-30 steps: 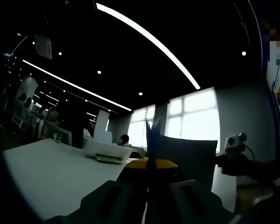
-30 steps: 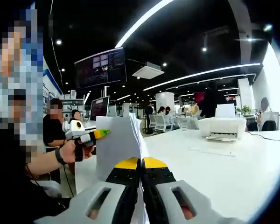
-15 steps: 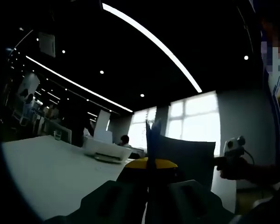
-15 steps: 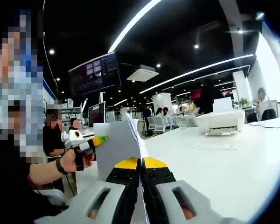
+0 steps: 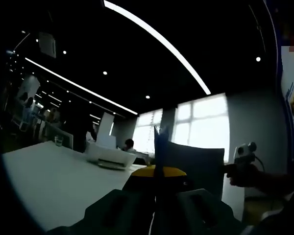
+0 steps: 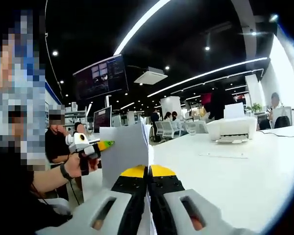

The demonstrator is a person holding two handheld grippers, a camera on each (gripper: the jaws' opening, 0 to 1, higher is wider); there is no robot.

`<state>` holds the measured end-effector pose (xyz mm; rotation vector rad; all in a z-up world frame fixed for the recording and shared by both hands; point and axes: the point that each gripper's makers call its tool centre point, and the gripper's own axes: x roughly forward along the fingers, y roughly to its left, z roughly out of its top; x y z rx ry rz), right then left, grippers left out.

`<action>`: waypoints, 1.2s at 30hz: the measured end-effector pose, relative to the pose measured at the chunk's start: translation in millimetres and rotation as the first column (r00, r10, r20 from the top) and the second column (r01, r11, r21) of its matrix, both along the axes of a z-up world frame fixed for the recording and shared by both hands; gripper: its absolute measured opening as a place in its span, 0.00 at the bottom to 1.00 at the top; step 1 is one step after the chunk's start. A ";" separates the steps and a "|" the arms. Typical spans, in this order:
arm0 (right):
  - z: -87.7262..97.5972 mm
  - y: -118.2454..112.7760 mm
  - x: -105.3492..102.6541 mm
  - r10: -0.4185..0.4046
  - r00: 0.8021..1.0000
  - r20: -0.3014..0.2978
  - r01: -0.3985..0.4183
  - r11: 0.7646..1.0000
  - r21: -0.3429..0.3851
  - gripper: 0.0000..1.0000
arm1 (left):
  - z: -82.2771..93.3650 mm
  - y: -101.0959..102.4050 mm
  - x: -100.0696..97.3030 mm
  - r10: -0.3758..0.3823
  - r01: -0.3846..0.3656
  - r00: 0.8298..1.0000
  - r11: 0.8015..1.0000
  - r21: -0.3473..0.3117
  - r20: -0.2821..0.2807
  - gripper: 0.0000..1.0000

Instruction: Organize the stack of printing papers by aligning and flattening the scattered papers on the table

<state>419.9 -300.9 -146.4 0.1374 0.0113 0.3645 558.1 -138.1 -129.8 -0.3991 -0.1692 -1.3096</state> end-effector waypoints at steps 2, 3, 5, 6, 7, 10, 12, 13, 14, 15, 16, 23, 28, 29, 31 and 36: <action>2.4 0.3 -1.7 0.003 1.000 -0.005 -0.003 1.000 0.008 0.00 | 3.3 0.2 -1.3 -0.013 0.013 1.000 1.000 0.005 -0.013 0.06; 3.8 0.7 -2.8 0.004 1.000 -0.011 -0.004 1.000 0.013 0.00 | 4.2 -0.4 -2.6 -0.028 0.029 0.999 1.000 0.009 -0.035 0.06; 5.9 3.7 -5.3 0.023 0.999 -0.028 -0.021 0.998 0.053 0.00 | 6.5 -1.2 -3.6 -0.045 0.046 0.997 0.999 0.016 -0.059 0.06; 7.0 5.7 -6.7 0.039 0.999 -0.037 -0.036 0.996 0.079 0.00 | 7.9 -1.3 -3.8 -0.053 0.054 0.996 0.998 0.016 -0.070 0.06; 10.7 5.4 -8.2 0.048 0.998 -0.039 -0.043 0.992 0.121 0.00 | 9.8 -1.3 -4.6 -0.066 0.067 0.994 0.998 0.015 -0.085 0.06; 14.4 1.0 -10.5 0.062 0.996 -0.068 -0.044 0.969 0.242 0.00 | 10.1 -2.1 -5.2 -0.091 0.094 0.988 0.996 0.013 -0.126 0.06; 12.8 -2.9 -11.9 0.105 0.989 -0.107 -0.059 0.930 0.362 0.00 | 1.3 -5.6 -4.1 -0.096 0.105 0.976 0.994 0.040 -0.194 0.06; 9.3 -5.8 -11.6 0.129 0.984 -0.127 -0.066 0.910 0.409 0.00 | -1.6 -8.0 -4.6 -0.102 0.115 0.973 0.992 0.049 -0.207 0.06; 6.3 -9.7 -10.5 0.130 0.982 -0.137 -0.058 0.899 0.433 0.00 | -3.8 -10.5 -4.8 -0.106 0.120 0.971 0.991 0.056 -0.215 0.06; 2.5 -13.9 -9.5 0.127 0.980 -0.151 -0.044 0.887 0.460 0.00 | -6.6 -12.8 -4.5 -0.109 0.126 0.967 0.990 0.064 -0.229 0.06; 1.2 -16.9 -8.6 0.123 0.980 -0.153 -0.036 0.878 0.476 0.00 | -9.2 -14.8 -4.3 -0.116 0.137 0.961 0.988 0.068 -0.249 0.06; -4.3 -27.9 -0.7 0.141 0.982 -0.124 -0.038 0.797 0.603 0.00 | -10.8 -22.2 2.0 -0.193 0.206 0.918 0.979 0.001 -0.347 0.06; 5.8 -26.1 3.7 0.157 0.981 -0.117 -0.048 0.772 0.634 0.00 | -4.3 -26.6 3.5 -0.265 0.260 0.858 0.963 -0.073 -0.439 0.06; 12.0 -23.6 1.3 0.162 0.982 -0.102 -0.061 0.769 0.636 0.00 | 0.6 -25.4 1.3 -0.300 0.282 0.838 0.953 -0.108 -0.455 0.06; 21.0 -18.9 -3.5 0.170 0.982 -0.079 -0.083 0.775 0.627 0.00 | 9.4 -20.2 2.1 -0.335 0.290 0.817 0.942 -0.167 -0.469 0.06; 26.4 -12.9 -9.3 0.205 0.976 -0.069 -0.115 0.763 0.636 0.00 | 12.4 -16.4 1.1 -0.353 0.295 0.790 0.936 -0.194 -0.501 0.06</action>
